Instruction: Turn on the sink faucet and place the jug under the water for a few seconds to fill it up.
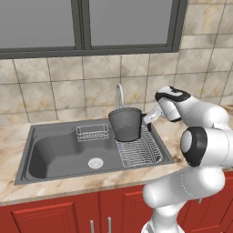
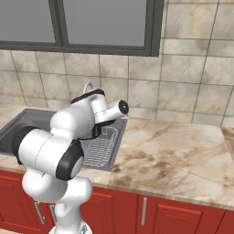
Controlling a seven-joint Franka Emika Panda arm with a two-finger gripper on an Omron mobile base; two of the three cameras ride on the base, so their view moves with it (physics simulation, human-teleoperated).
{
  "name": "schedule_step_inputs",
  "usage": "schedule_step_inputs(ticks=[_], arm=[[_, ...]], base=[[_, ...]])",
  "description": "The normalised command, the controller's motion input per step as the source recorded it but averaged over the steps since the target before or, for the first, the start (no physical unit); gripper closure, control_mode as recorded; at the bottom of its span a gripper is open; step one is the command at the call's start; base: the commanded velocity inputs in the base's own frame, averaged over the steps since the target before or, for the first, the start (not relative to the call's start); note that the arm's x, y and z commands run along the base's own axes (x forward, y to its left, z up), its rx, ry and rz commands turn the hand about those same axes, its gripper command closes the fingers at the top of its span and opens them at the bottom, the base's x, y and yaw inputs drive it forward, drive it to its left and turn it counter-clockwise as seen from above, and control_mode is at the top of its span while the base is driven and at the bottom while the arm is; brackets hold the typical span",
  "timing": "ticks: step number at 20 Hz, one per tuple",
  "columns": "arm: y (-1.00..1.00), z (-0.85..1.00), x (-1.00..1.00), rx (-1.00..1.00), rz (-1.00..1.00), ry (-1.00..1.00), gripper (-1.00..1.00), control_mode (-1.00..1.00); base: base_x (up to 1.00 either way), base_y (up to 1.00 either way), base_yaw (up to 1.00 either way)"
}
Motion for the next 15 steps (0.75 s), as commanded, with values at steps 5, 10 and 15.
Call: schedule_step_inputs(ticks=[5, 10, 15], arm=[[0.0, 0.0, 0.0, 0.0, 0.0, 0.0, 1.0, -1.0], [0.0, 0.0, 0.0, 0.0, 0.0, 0.0, 1.0, -1.0], [0.0, 0.0, 0.0, 0.0, 0.0, 0.0, 1.0, -1.0]], base=[[0.0, 0.0, 0.0], [0.0, 0.0, 0.0], [0.0, 0.0, 0.0]])
